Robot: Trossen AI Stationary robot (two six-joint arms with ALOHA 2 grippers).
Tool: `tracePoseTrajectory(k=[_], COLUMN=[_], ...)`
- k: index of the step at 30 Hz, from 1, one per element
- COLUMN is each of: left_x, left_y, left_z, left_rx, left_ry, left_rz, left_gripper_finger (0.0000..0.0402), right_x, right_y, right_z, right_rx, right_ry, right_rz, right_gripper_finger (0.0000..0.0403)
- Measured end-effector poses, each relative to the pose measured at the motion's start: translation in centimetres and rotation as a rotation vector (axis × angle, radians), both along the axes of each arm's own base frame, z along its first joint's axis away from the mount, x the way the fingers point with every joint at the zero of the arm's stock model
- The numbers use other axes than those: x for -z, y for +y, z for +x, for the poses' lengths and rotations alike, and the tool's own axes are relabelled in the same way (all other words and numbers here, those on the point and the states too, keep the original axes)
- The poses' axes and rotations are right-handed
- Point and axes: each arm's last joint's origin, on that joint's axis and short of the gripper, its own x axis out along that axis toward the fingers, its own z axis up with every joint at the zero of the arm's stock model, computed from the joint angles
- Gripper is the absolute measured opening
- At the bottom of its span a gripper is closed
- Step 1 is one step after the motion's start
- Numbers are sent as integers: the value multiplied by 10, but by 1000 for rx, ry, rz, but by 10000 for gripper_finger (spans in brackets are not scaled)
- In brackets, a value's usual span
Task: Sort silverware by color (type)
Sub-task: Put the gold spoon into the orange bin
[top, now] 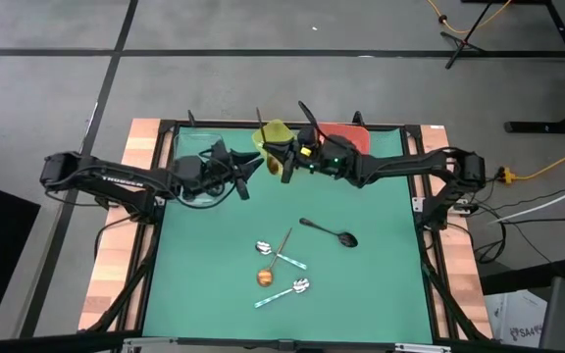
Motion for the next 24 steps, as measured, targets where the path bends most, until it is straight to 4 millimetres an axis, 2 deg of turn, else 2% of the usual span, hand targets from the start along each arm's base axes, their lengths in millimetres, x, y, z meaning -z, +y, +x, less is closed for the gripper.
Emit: tracePoseTrajectory(k=[24], left_x=[0], left_y=[-1], left_z=[1], left_rx=[27], left_ry=[-5], left_rz=[1], left_gripper_finger=[105], right_x=[5], right_y=[22], right_z=[6], right_rx=[-34], right_ry=[-7], right_rz=[0], right_gripper_finger=[2])
